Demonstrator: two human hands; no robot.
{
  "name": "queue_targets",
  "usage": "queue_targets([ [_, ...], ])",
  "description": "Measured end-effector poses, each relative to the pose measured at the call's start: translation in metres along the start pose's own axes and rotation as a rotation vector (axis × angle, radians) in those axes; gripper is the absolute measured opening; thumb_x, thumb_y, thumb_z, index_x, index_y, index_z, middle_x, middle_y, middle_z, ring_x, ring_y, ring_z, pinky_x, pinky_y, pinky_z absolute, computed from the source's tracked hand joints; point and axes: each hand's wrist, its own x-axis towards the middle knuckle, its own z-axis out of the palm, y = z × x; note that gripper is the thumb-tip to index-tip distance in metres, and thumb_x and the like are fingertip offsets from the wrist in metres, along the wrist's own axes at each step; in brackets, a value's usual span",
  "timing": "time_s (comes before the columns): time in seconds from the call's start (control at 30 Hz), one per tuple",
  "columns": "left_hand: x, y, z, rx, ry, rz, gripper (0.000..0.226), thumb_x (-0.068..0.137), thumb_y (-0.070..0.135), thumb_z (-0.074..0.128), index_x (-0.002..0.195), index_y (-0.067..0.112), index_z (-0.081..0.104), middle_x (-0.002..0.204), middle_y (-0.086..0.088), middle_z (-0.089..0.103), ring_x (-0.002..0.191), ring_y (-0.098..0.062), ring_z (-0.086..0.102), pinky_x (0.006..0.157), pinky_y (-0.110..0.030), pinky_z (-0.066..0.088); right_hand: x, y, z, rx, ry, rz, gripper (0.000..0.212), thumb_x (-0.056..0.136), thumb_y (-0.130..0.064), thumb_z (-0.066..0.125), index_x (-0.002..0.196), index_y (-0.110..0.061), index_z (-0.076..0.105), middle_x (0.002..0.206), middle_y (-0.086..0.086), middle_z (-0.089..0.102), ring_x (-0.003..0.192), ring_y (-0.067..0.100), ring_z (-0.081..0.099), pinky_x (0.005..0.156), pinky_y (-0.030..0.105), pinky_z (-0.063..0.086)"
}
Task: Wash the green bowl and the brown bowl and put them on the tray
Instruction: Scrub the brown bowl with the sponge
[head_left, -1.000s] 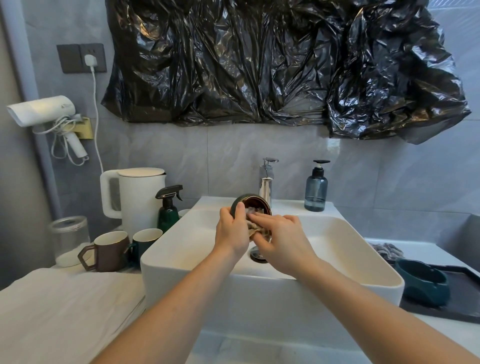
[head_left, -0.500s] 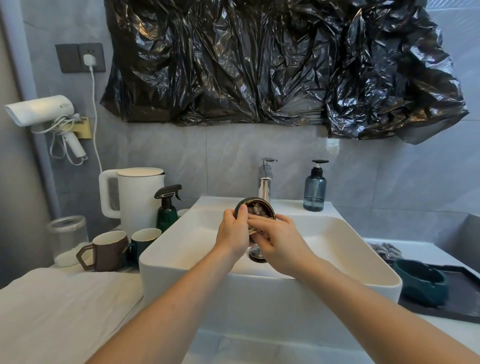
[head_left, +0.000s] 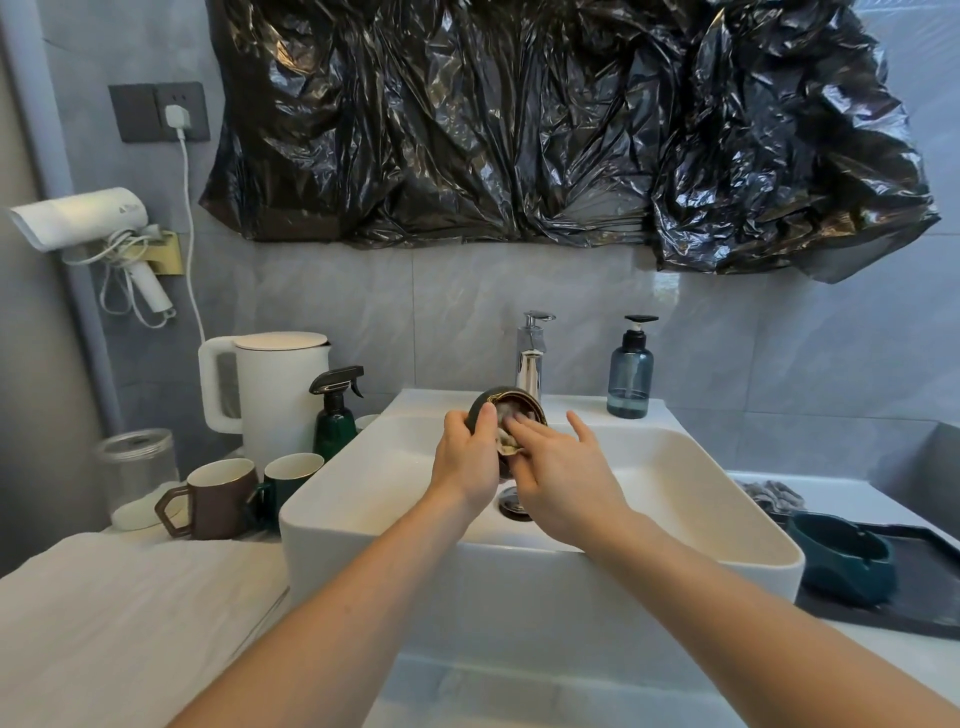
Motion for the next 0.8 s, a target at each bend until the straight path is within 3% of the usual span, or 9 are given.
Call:
queue_targets([
  [0.07,0.0036,-0.0044,0.0002,0.03,0.007,0.016,0.025,0.108,0.048,0.048,0.103,0.024,0.05,0.111,-0.004,0.065,0.109,-0.03,0.067,0.096,-0.058,0.06,0.0017,0.0016,0.0014,0.02,0.001,0.042,0.03,0.097,-0.027,0.038,0.112,-0.032,0.064,0.114,-0.01,0.072,0.112,0.011,0.061,0.125,0.045,0.019],
  [0.13,0.0044,-0.0062,0.0004,0.078,-0.007,0.023,0.024,0.109,0.048,0.046,0.104,0.025,0.05,0.11,-0.004,0.065,0.108,-0.028,0.067,0.097,-0.057,0.059,0.0025,0.0037,0.001,0.058,0.001,0.061,0.024,0.096,-0.025,0.042,0.089,-0.03,0.065,0.083,-0.011,0.069,0.084,0.011,0.059,0.121,0.042,0.027],
  [0.23,0.0058,-0.0072,0.0006,0.085,-0.016,0.031,0.026,0.11,0.048,0.043,0.107,0.023,0.049,0.11,-0.006,0.065,0.107,-0.028,0.067,0.096,-0.057,0.059,0.0026,0.0073,-0.0006,0.1,0.015,0.003,0.025,0.094,-0.021,0.047,0.077,-0.027,0.064,0.064,-0.011,0.059,0.066,0.011,0.05,0.112,0.039,0.036],
  [0.3,0.0052,-0.006,-0.0001,0.062,-0.015,0.012,0.028,0.11,0.048,0.041,0.112,0.021,0.049,0.111,-0.006,0.065,0.107,-0.029,0.068,0.097,-0.057,0.06,0.0013,0.0076,-0.0005,0.164,-0.003,-0.061,0.027,0.092,-0.018,0.047,0.091,-0.029,0.071,0.074,-0.01,0.07,0.08,0.012,0.059,0.117,0.035,0.03],
  [0.37,0.0058,-0.0058,-0.0012,0.017,-0.016,-0.003,0.035,0.105,0.054,0.043,0.112,0.021,0.051,0.113,-0.007,0.066,0.109,-0.03,0.068,0.097,-0.059,0.059,0.0,0.0064,0.0002,0.22,-0.025,-0.13,0.039,0.09,-0.015,0.047,0.112,-0.036,0.071,0.104,-0.014,0.076,0.106,0.01,0.061,0.121,0.033,0.023],
  [0.53,0.004,-0.0037,-0.001,-0.034,-0.064,-0.053,0.052,0.089,0.067,0.045,0.112,0.022,0.056,0.12,-0.009,0.068,0.112,-0.03,0.069,0.092,-0.058,0.062,-0.0002,0.0043,-0.0018,0.159,-0.065,-0.11,0.059,0.099,-0.017,0.042,0.151,-0.045,0.044,0.161,-0.022,0.037,0.148,0.001,0.032,0.128,0.042,0.002],
  [0.63,0.0041,-0.0032,0.0009,-0.068,-0.057,-0.054,0.053,0.091,0.065,0.047,0.114,0.018,0.056,0.122,-0.011,0.068,0.112,-0.031,0.07,0.088,-0.058,0.064,-0.0007,0.003,-0.0018,0.087,-0.08,-0.029,0.064,0.104,-0.02,0.037,0.161,-0.043,0.021,0.168,-0.021,0.02,0.154,0.0,0.017,0.128,0.048,-0.004],
  [0.7,0.0042,-0.0028,0.0009,-0.086,-0.052,-0.052,0.046,0.1,0.057,0.049,0.117,0.015,0.055,0.122,-0.012,0.067,0.112,-0.032,0.07,0.086,-0.058,0.064,-0.0001,0.0014,-0.0005,0.061,-0.07,-0.008,0.063,0.105,-0.022,0.035,0.162,-0.04,0.018,0.168,-0.022,0.019,0.154,0.001,0.017,0.127,0.05,-0.005],
  [0.8,0.0025,-0.0006,0.0006,-0.073,-0.044,-0.058,0.057,0.086,0.064,0.05,0.115,0.015,0.053,0.12,-0.012,0.067,0.11,-0.031,0.071,0.086,-0.058,0.064,0.001,0.0013,-0.0002,0.062,-0.041,0.017,0.06,0.104,-0.023,0.036,0.162,-0.036,0.024,0.167,-0.017,0.026,0.153,0.002,0.023,0.128,0.047,-0.002],
])
